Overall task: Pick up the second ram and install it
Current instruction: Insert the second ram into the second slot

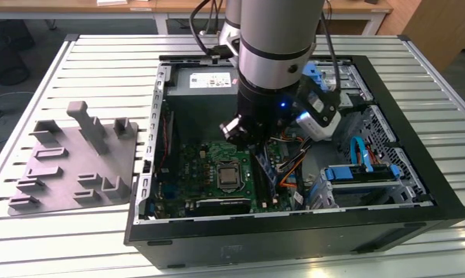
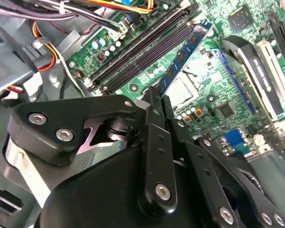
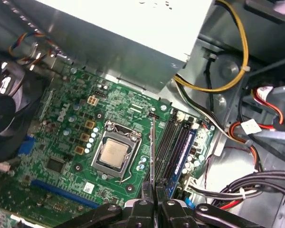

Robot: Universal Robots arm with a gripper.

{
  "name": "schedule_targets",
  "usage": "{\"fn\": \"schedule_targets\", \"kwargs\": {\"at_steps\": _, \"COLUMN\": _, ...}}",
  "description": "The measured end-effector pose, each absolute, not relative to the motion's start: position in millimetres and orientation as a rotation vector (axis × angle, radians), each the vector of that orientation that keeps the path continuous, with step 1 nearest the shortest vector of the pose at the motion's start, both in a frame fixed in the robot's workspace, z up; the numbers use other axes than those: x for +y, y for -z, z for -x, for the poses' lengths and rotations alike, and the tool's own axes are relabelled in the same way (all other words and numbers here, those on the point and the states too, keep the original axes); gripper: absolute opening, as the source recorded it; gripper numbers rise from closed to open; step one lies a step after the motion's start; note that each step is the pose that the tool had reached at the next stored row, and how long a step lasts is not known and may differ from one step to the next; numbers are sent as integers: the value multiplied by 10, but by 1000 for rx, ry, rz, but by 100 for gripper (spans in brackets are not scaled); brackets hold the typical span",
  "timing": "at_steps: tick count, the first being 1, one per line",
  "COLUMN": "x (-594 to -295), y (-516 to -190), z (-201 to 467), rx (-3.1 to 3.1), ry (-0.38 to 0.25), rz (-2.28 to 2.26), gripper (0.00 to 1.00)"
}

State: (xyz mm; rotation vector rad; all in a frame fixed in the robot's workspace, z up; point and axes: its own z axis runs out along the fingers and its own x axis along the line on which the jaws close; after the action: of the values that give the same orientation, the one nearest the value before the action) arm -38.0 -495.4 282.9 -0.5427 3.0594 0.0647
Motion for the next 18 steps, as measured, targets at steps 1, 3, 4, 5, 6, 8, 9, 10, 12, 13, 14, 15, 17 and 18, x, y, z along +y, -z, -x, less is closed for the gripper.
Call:
{"fn": "schedule_targets", "kwargs": {"at_steps": 1, "x": -4954, "y": -2829, "z": 380, "rx": 3063, "ry": -64, "rz": 523, "gripper": 14}}
{"fn": "schedule_targets", "kwargs": {"at_steps": 3, "x": -4954, "y": -2829, "z": 380, "rx": 3068, "ry": -64, "rz": 484, "gripper": 14}}
{"fn": "schedule_targets", "kwargs": {"at_steps": 4, "x": -4954, "y": -2828, "z": 380, "rx": 3071, "ry": -63, "rz": 464, "gripper": 14}}
{"fn": "schedule_targets", "kwargs": {"at_steps": 5, "x": -4954, "y": -2828, "z": 380, "rx": 3074, "ry": -63, "rz": 443, "gripper": 14}}
{"fn": "schedule_targets", "kwargs": {"at_steps": 6, "x": -4954, "y": -2828, "z": 379, "rx": 3077, "ry": -63, "rz": 423, "gripper": 14}}
{"fn": "schedule_targets", "kwargs": {"at_steps": 8, "x": -4954, "y": -2828, "z": 380, "rx": 3081, "ry": -62, "rz": 384, "gripper": 14}}
{"fn": "schedule_targets", "kwargs": {"at_steps": 9, "x": -4954, "y": -2827, "z": 380, "rx": 3083, "ry": -61, "rz": 365, "gripper": 14}}
{"fn": "schedule_targets", "kwargs": {"at_steps": 10, "x": -4954, "y": -2827, "z": 380, "rx": 3085, "ry": -61, "rz": 345, "gripper": 14}}
{"fn": "schedule_targets", "kwargs": {"at_steps": 12, "x": -4954, "y": -2827, "z": 379, "rx": 3089, "ry": -60, "rz": 306, "gripper": 14}}
{"fn": "schedule_targets", "kwargs": {"at_steps": 13, "x": -4954, "y": -2826, "z": 379, "rx": 3091, "ry": -60, "rz": 285, "gripper": 14}}
{"fn": "schedule_targets", "kwargs": {"at_steps": 14, "x": -4955, "y": -2827, "z": 380, "rx": 3092, "ry": -59, "rz": 264, "gripper": 14}}
{"fn": "schedule_targets", "kwargs": {"at_steps": 15, "x": -4954, "y": -2826, "z": 379, "rx": 3094, "ry": -59, "rz": 244, "gripper": 14}}
{"fn": "schedule_targets", "kwargs": {"at_steps": 17, "x": -4955, "y": -2826, "z": 379, "rx": 3096, "ry": -58, "rz": 203, "gripper": 14}}
{"fn": "schedule_targets", "kwargs": {"at_steps": 18, "x": -4954, "y": -2825, "z": 380, "rx": 3098, "ry": -58, "rz": 170, "gripper": 14}}
